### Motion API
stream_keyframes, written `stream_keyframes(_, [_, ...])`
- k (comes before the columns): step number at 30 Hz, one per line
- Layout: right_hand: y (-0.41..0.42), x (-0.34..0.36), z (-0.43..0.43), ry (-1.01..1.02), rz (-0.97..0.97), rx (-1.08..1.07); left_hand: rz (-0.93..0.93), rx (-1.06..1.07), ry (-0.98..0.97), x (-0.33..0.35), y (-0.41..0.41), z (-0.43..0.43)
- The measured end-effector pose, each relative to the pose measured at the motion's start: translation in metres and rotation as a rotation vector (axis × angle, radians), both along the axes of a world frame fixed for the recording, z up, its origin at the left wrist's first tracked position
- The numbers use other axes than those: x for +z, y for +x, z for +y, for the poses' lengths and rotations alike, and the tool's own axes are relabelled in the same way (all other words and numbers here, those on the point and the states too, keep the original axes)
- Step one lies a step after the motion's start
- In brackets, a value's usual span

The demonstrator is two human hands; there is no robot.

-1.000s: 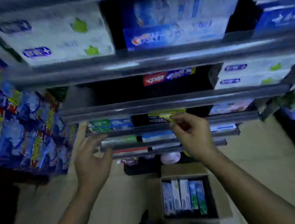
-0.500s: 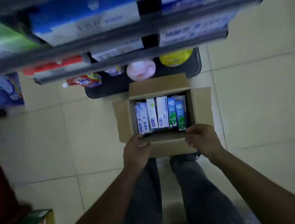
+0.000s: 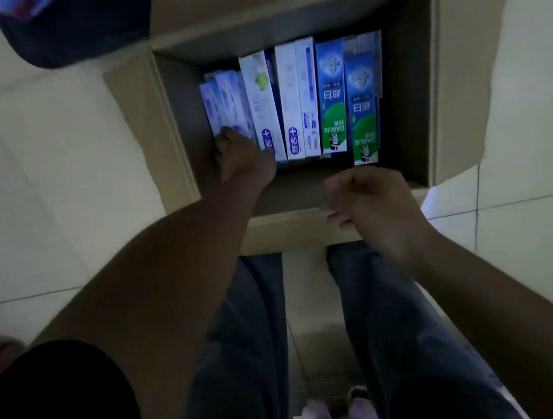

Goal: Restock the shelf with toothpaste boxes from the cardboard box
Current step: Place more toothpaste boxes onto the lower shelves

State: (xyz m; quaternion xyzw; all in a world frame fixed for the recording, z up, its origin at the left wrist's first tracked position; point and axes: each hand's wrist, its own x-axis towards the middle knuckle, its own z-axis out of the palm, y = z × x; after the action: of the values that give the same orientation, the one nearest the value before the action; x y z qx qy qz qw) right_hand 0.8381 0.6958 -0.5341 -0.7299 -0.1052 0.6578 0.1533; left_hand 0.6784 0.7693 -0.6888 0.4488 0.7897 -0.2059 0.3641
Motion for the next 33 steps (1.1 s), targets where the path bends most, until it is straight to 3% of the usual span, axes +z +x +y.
stream_keyframes(4, [-0.004, -0.015, -0.006, -0.022, 0.032, -0.039, 0.142, -0.017, 0.124, -0.029, 0.009, -0.008])
stream_keyframes(8, [-0.001, -0.015, -0.007, -0.04, 0.035, -0.047, 0.065, 0.08, 0.152, -0.034, 0.008, -0.008])
stream_keyframes(12, [0.018, -0.004, 0.008, -0.026, -0.023, -0.08, -0.166, 0.36, 0.239, 0.001, -0.009, -0.004])
stream_keyframes(15, [0.032, 0.006, 0.028, 0.031, -0.081, -0.111, -0.535, 0.514, 0.243, 0.058, -0.027, -0.004])
stream_keyframes(19, [0.035, 0.011, 0.062, 0.171, -0.047, -0.06, -0.831, 0.467, 0.111, 0.128, -0.044, -0.006])
stream_keyframes(24, [0.027, 0.005, 0.077, 0.258, 0.104, -0.055, -0.885, 0.198, 0.053, 0.147, -0.041, -0.013])
stream_keyframes(26, [0.028, -0.001, 0.072, 0.276, 0.055, -0.05, -0.858, 0.083, 0.043, 0.137, -0.037, -0.019])
stream_keyframes(28, [0.034, -0.007, 0.061, 0.288, -0.029, -0.041, -0.76, 0.1, 0.117, 0.118, -0.035, -0.022])
stream_keyframes(31, [0.048, -0.01, 0.036, 0.31, -0.14, -0.129, -0.378, 0.164, 0.274, 0.066, -0.031, -0.021])
stream_keyframes(33, [0.055, -0.011, 0.021, 0.312, -0.187, -0.201, -0.146, 0.173, 0.213, 0.032, -0.025, -0.017])
